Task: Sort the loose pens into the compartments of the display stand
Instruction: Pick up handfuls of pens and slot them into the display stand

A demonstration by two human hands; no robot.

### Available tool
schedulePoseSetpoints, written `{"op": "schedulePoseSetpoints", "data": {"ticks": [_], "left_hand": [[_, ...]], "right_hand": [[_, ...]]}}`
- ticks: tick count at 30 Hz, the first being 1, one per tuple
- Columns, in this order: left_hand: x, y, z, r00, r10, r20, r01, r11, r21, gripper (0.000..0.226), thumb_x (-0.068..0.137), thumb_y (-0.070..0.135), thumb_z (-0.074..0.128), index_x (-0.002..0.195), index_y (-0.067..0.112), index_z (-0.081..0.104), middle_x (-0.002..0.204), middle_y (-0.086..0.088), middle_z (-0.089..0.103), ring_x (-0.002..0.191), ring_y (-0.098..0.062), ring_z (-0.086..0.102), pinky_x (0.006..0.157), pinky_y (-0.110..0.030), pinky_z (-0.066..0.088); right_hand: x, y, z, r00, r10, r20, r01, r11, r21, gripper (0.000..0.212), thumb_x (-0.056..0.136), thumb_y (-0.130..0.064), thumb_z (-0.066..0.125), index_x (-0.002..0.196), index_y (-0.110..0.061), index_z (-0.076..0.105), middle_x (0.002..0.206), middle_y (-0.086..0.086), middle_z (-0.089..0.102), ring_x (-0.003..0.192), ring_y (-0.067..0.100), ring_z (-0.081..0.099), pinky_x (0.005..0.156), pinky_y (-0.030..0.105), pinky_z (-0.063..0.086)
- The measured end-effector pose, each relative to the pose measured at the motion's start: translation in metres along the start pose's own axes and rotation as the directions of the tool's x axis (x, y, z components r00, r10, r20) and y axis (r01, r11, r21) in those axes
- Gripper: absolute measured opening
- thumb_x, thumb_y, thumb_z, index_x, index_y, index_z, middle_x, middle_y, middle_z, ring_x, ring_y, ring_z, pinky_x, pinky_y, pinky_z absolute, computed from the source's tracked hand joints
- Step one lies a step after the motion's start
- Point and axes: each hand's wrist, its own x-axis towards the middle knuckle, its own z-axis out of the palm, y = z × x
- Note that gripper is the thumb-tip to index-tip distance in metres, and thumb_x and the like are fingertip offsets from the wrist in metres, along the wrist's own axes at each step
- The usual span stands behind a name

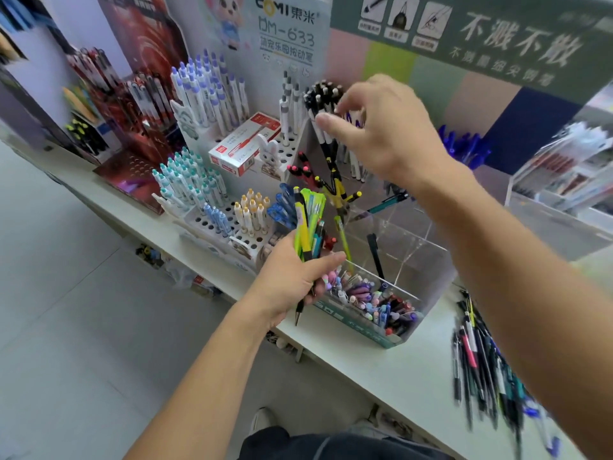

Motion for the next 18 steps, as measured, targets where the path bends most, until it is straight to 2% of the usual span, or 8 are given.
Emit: {"op": "schedulePoseSetpoints", "data": {"ticks": [2,3,7,9,11,13,15,18], "left_hand": [[0.006,-0.013,0.003,0.999,0.026,-0.025,-0.024,0.996,0.083,0.032,0.085,0.021,0.080,0.098,0.014,0.052,0.061,0.004,0.053,0.044,-0.010,0.044,0.039,-0.023,0.034],[0.009,-0.019,0.006,0.999,0.042,-0.017,-0.039,0.991,0.131,0.038,0.081,0.028,0.084,0.102,0.017,0.053,0.065,0.006,0.053,0.047,-0.008,0.045,0.043,-0.024,0.036],[0.015,-0.035,0.020,0.998,0.055,0.006,-0.054,0.941,0.333,0.051,0.071,0.040,0.090,0.107,0.030,0.055,0.078,0.010,0.059,0.059,-0.003,0.051,0.056,-0.024,0.040],[0.013,-0.035,0.027,0.999,0.033,-0.002,-0.031,0.963,0.269,0.055,0.070,0.036,0.091,0.110,0.025,0.055,0.074,0.007,0.056,0.052,0.000,0.050,0.050,-0.017,0.039],[0.011,-0.033,0.030,1.000,-0.026,-0.014,0.027,0.997,0.067,0.061,0.066,0.039,0.090,0.107,0.015,0.052,0.070,0.003,0.049,0.047,-0.003,0.042,0.042,-0.015,0.032],[0.008,-0.031,0.026,0.994,-0.106,-0.010,0.103,0.982,-0.160,0.058,0.073,0.047,0.083,0.102,0.012,0.047,0.068,0.002,0.043,0.046,-0.008,0.032,0.037,-0.018,0.024],[0.005,-0.028,0.020,0.985,-0.167,0.036,0.169,0.916,-0.363,0.034,0.095,0.044,0.063,0.102,0.015,0.047,0.069,0.001,0.043,0.047,-0.008,0.029,0.036,-0.017,0.020],[-0.003,-0.024,0.014,0.982,-0.152,0.112,0.188,0.827,-0.530,0.011,0.104,0.023,0.038,0.103,0.015,0.046,0.070,-0.001,0.045,0.047,-0.008,0.032,0.035,-0.016,0.023]], "right_hand": [[-0.047,-0.002,0.006,0.990,0.068,0.124,-0.102,0.952,0.290,0.038,0.084,-0.058,0.072,0.084,-0.020,0.076,0.077,-0.005,0.073,0.069,0.004,0.065,0.066,0.027,0.055],[-0.067,-0.001,0.016,0.973,0.105,0.207,-0.177,0.912,0.371,0.036,0.080,-0.055,0.077,0.078,-0.020,0.076,0.069,-0.005,0.071,0.060,0.001,0.061,0.058,0.024,0.053],[-0.112,0.017,0.057,0.893,0.305,0.330,-0.449,0.651,0.612,0.020,0.084,-0.029,0.082,0.079,-0.011,0.074,0.065,0.005,0.069,0.055,0.008,0.057,0.054,0.031,0.050],[-0.114,0.027,0.054,0.871,0.371,0.321,-0.484,0.543,0.686,0.017,0.090,-0.015,0.074,0.080,-0.004,0.068,0.060,0.005,0.065,0.052,0.010,0.058,0.052,0.025,0.046],[-0.107,0.035,0.038,0.880,0.448,0.159,-0.384,0.472,0.793,0.013,0.095,-0.006,0.065,0.082,-0.006,0.064,0.064,0.008,0.068,0.057,0.019,0.065,0.052,0.029,0.052],[-0.094,0.041,0.022,0.871,0.475,-0.125,-0.181,0.547,0.817,0.009,0.095,-0.003,0.060,0.089,-0.008,0.064,0.072,0.008,0.072,0.065,0.023,0.072,0.057,0.032,0.058],[-0.079,0.041,0.019,0.853,0.390,-0.347,-0.059,0.732,0.679,0.007,0.095,-0.007,0.061,0.099,-0.010,0.066,0.080,0.003,0.072,0.072,0.016,0.072,0.063,0.029,0.059],[-0.051,0.042,0.049,0.922,0.232,-0.309,-0.080,0.897,0.435,0.011,0.096,-0.011,0.062,0.106,-0.012,0.066,0.083,0.000,0.069,0.071,0.014,0.066,0.068,0.033,0.057]]}}
